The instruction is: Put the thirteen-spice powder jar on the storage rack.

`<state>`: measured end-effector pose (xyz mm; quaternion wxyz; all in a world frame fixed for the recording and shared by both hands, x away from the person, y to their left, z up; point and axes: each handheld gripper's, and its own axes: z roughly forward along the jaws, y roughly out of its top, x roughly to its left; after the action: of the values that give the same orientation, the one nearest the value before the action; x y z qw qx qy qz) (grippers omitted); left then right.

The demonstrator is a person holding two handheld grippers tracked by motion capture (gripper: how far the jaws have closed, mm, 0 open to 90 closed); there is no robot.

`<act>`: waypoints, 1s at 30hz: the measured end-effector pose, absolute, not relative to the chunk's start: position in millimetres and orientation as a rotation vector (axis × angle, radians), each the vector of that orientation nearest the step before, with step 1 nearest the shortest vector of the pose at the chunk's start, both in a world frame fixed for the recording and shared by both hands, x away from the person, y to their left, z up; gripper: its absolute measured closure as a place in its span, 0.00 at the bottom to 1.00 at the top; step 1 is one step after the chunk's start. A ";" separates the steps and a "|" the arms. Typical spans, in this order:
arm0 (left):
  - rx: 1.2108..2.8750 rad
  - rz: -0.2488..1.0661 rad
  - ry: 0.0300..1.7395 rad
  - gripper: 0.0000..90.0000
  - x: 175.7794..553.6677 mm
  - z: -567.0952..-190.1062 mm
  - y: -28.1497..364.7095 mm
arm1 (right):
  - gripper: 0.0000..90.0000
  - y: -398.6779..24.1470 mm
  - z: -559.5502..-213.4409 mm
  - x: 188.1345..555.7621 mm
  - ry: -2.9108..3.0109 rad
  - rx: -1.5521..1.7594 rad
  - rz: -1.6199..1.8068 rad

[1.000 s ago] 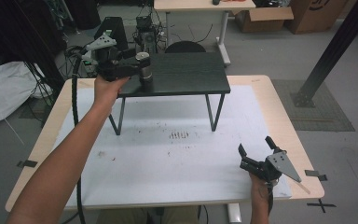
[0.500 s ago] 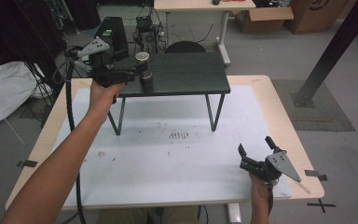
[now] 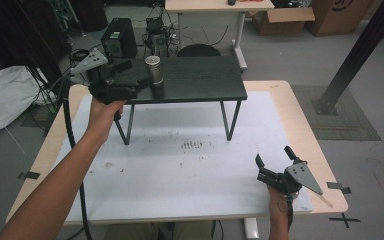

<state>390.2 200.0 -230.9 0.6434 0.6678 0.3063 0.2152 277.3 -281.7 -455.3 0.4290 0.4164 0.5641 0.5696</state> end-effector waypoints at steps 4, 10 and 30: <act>1.513 0.493 0.684 0.00 380.4 -235.2 203.5 | 0.00 -281.6 -455.4 277.2 1.408 1.037 1.421; 1.495 0.505 0.665 0.00 365.8 -241.7 210.3 | 0.00 -281.5 -455.4 277.2 1.410 1.036 1.420; 1.429 0.619 0.639 0.00 326.9 -265.1 248.9 | 0.00 -281.1 -455.3 277.1 1.411 1.036 1.417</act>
<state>326.9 248.9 -265.1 0.6662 0.6332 0.2830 0.2740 277.1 -281.1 -455.3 0.4301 0.4151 0.5657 0.5681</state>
